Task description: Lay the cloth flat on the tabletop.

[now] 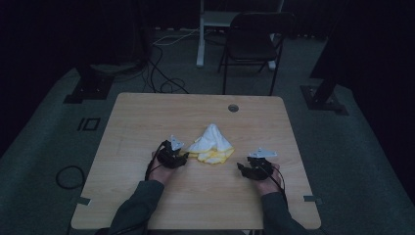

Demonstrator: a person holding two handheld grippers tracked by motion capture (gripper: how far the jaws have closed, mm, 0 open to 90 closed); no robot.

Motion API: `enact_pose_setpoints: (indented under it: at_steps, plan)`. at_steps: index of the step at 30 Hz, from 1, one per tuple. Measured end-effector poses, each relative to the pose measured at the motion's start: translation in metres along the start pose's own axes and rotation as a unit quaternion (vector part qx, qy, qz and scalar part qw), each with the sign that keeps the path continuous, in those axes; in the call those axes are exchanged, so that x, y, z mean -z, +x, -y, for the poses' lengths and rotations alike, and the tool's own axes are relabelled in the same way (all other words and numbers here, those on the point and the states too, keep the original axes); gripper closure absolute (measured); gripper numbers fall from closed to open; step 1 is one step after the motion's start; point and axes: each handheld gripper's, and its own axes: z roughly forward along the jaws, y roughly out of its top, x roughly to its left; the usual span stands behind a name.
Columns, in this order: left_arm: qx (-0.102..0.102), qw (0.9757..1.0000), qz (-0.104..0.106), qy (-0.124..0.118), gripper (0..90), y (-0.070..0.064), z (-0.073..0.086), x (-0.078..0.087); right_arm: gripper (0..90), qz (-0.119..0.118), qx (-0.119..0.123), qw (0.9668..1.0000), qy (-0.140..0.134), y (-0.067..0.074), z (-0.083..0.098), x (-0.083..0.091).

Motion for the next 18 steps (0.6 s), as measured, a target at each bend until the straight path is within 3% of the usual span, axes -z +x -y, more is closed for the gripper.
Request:
enact_pose_setpoints:
  at_steps: [4, 9, 18]
  plan:
    - [-0.002, 1.0000, 0.003, 0.007, 66.2, -0.001, -0.002, -0.001, 50.8, -0.012, 0.009, 0.9998, -0.012, 0.008, -0.006, 0.002]
    - [-0.006, 1.0000, 0.008, 0.000, 86.9, -0.002, -0.007, 0.003, 53.9, -0.027, 0.019, 0.9993, -0.020, 0.018, -0.014, 0.000]
    - [0.000, 0.9998, 0.013, -0.014, 88.9, -0.002, -0.014, 0.008, 58.8, -0.069, 0.034, 0.9966, -0.028, 0.043, -0.026, -0.013]
